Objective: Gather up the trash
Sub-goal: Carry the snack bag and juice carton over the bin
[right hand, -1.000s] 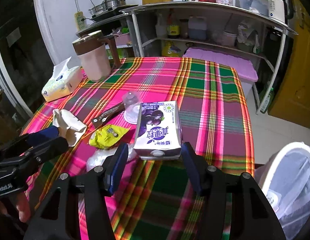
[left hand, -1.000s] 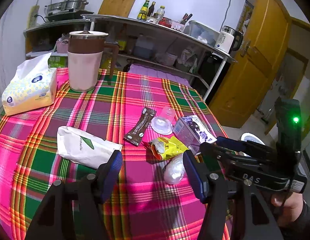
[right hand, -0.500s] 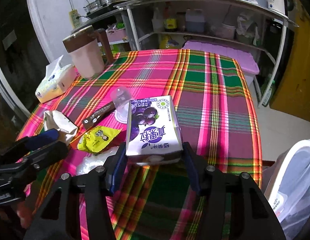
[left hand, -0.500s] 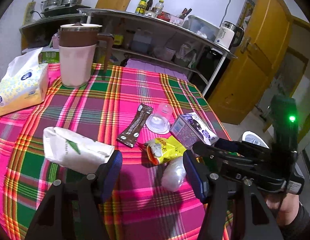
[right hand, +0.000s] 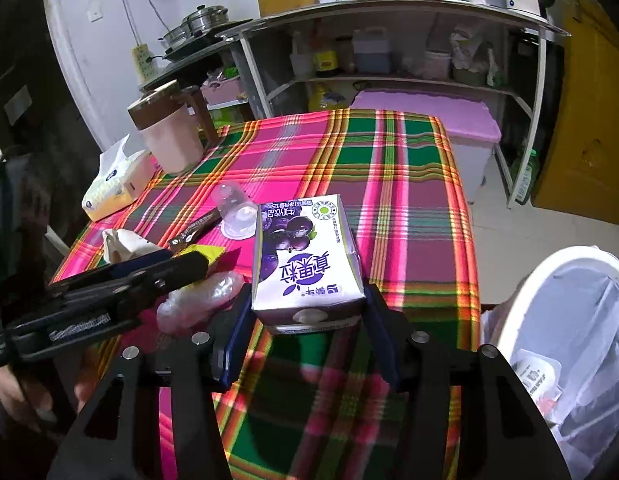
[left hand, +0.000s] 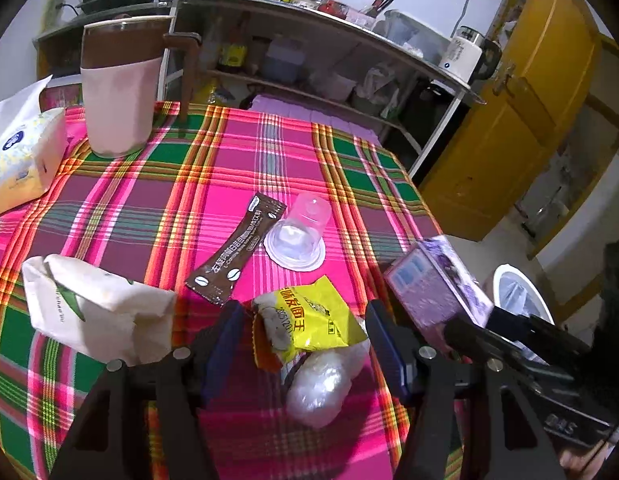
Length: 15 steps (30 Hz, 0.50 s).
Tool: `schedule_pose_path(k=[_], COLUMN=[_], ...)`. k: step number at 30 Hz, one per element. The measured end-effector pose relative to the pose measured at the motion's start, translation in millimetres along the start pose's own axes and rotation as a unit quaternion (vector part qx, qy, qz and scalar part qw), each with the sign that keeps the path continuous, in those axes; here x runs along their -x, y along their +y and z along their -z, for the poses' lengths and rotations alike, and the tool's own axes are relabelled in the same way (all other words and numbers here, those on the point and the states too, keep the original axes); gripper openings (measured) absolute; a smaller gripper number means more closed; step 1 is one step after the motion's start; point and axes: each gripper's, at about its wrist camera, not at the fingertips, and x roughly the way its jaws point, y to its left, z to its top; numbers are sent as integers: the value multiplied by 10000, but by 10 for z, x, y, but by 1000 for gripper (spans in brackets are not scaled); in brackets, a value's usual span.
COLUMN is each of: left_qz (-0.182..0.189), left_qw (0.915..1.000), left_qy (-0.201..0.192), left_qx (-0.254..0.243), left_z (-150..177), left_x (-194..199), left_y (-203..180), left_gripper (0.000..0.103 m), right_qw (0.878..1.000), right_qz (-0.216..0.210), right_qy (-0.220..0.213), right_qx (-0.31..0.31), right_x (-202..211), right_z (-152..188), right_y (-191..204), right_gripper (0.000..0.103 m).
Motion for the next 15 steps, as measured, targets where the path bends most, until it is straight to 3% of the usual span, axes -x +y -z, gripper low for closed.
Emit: schedule_pose_path(k=[7,15], left_qz=[-211,-189], left_qw=[9997,9996], left_qy=[69,-12], left_qx=[-98,-197], left_z=[24,120], left_x=[-77,67], left_y=[-37,-90], left_gripper=[44,37], right_qw=[9999,9997], right_qz=[-30,-6], right_qy=[-82,-185], right_qx=[-83,-135], right_x=[128,337], right_z=[54,150], right_y=[-78,-131], right_gripper=[54,54])
